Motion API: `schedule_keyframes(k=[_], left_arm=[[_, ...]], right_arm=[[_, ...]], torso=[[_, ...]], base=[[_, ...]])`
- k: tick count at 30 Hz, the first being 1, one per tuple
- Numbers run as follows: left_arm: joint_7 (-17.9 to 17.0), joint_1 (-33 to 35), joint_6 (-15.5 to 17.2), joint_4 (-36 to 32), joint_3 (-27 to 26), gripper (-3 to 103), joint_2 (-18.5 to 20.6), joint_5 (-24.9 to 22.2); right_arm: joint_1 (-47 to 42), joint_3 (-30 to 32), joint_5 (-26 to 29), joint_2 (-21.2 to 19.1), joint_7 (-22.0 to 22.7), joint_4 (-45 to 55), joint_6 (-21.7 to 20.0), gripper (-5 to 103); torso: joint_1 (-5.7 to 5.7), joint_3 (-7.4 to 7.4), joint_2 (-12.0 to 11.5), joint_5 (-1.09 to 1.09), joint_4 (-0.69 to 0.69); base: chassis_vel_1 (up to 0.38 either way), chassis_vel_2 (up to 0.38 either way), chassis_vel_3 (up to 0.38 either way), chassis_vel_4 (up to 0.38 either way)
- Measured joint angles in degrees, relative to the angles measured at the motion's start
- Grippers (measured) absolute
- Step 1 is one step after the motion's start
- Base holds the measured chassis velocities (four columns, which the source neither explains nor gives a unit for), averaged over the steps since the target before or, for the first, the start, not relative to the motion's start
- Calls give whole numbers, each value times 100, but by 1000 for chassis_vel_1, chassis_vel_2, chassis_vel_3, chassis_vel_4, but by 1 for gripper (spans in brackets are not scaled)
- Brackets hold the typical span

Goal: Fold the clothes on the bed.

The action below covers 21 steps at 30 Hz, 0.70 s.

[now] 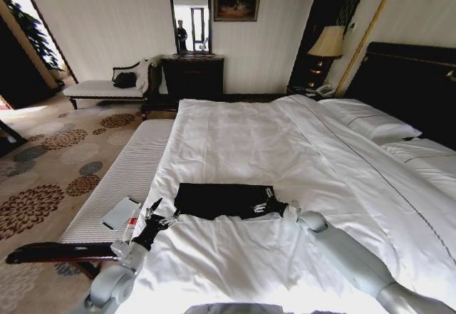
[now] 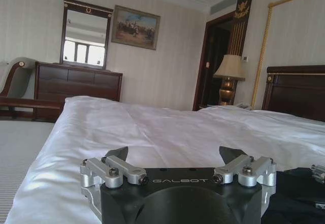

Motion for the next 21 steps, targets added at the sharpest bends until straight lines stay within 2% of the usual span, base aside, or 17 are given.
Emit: schedule_keyframes(k=[5,11,17,20,21], left_arm=[[19,210,1,-130,-196,100,-38,-92],[23,560,19,-350,-309,100,-109,-138],[18,1216,49,-747,-411,100,-252,-80],[37,1394,43,-828,-504,100,-281,-83],[72,1564,24,-903,-614,100,-315,-101]], right_arm=[[248,-6,313,-125,128,413,-197,100],[885,-504,888,-187,352,733,-555,100],[1651,-1415,1158,198,439,346,-740,100],[1792,-1631,1218,329,440,153,-760,100],[1919,-1811,1215,489,432,-111,-765,100]], torso=[[0,0,0,-1,1],[0,0,0,-2,1],[0,0,0,-1,3],[0,0,0,-1,1],[0,0,0,-1,1]], base=[[0,0,0,0],[0,0,0,0],[0,0,0,0],[0,0,0,0],[0,0,0,0]])
